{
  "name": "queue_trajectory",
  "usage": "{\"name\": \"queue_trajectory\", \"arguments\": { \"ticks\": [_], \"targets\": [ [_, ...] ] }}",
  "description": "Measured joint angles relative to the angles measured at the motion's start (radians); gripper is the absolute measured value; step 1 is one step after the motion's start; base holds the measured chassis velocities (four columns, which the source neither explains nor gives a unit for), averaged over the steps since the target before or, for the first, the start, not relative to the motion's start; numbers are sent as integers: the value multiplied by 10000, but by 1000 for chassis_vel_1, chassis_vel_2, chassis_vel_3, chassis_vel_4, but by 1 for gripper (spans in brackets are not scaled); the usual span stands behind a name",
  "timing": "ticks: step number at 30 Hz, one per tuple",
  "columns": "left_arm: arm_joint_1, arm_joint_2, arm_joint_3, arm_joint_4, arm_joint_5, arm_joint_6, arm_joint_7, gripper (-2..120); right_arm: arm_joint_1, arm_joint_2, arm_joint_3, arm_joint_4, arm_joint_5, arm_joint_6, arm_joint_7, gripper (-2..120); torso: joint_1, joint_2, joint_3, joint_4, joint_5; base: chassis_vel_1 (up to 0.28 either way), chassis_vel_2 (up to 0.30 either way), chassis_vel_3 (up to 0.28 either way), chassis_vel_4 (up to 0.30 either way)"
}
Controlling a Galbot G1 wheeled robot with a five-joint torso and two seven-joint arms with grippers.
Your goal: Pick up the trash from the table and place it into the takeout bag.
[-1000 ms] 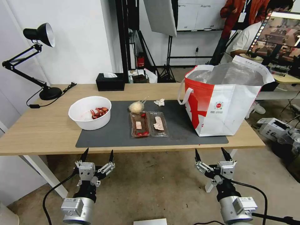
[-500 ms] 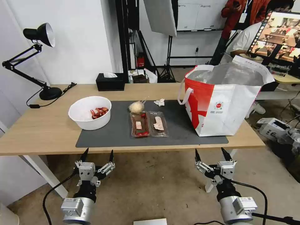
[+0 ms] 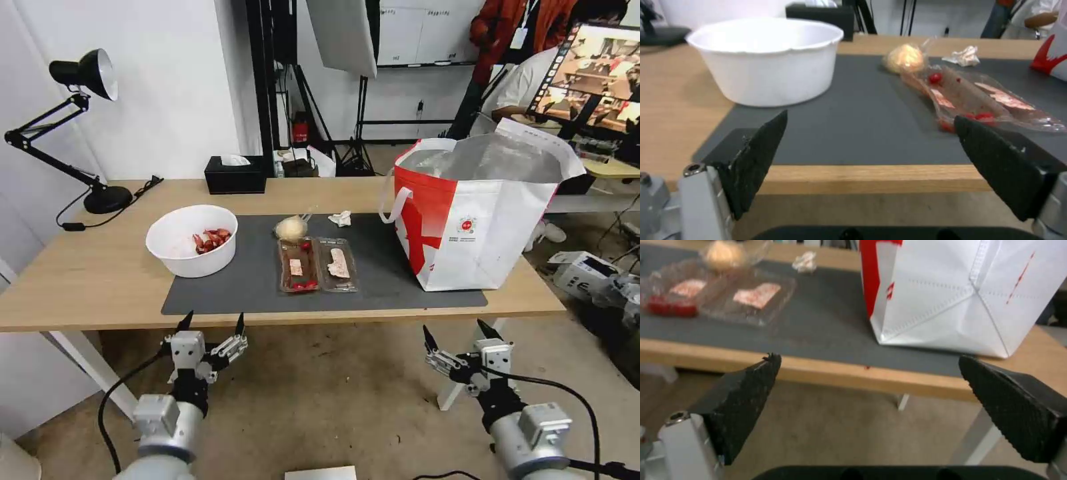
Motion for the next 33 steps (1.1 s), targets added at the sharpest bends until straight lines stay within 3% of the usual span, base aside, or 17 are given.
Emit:
{"name": "queue_trajectory", "arguments": {
  "ticks": [2, 5, 33],
  "targets": [
    [-364, 66, 117, -170, -547, 768, -218, 100, 90, -153, 125, 60, 572, -61, -252, 100, -1, 0, 0, 1, 1, 0, 0, 0, 0],
    [-540, 66, 199, -282, -912, 987, -291, 100, 142, -154, 121, -1, 744, 157, -314, 100, 0, 0, 0, -1, 1, 0, 0, 0, 0],
    [-473, 48, 195, -492, -1129, 790, -267, 100, 326, 77, -415, -376, 1743, 1417, -251, 100, 0, 0, 0, 1, -1, 0, 0, 0, 0]
  ]
}}
